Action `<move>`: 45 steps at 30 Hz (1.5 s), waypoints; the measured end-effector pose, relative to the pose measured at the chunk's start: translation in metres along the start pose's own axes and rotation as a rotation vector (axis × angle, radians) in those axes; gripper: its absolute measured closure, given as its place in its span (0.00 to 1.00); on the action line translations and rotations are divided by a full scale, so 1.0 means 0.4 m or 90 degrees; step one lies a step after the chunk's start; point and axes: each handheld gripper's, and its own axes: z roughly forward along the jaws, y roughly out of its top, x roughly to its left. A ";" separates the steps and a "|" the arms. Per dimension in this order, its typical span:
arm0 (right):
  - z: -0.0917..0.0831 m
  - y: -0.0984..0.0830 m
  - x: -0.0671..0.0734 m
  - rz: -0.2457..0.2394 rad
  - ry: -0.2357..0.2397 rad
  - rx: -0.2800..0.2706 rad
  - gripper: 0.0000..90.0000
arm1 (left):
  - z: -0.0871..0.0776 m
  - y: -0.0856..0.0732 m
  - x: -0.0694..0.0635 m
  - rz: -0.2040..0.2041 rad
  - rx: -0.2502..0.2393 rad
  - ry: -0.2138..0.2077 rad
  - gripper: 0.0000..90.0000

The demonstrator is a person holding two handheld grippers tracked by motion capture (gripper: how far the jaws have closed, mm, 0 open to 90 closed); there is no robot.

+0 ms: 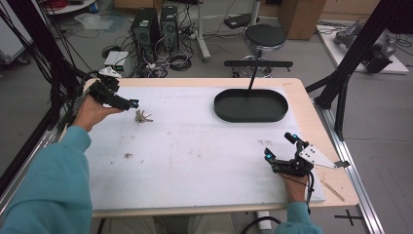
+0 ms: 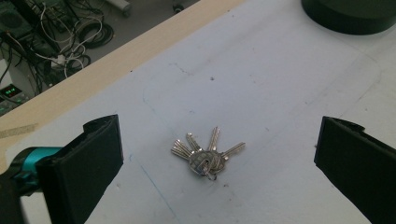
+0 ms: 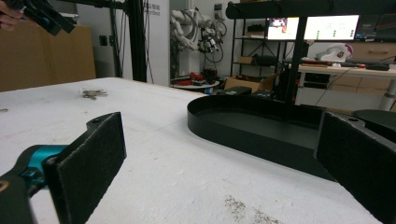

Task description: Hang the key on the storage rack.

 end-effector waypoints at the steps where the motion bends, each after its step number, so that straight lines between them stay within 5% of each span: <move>1: 0.000 0.000 0.000 0.002 -0.001 0.001 0.01 | 0.007 0.002 0.001 0.002 0.007 -0.003 0.02; 24: 0.000 0.000 0.000 0.003 0.000 0.001 0.01 | 0.133 -0.024 0.020 -0.017 0.113 -0.006 0.02; 27: 0.000 0.000 0.000 0.004 0.000 0.001 0.01 | 0.141 -0.026 0.019 -0.014 0.123 -0.008 0.10; 45: 0.000 0.000 0.000 0.004 0.000 0.001 0.01 | 0.184 -0.044 0.012 -0.018 0.209 -0.010 0.22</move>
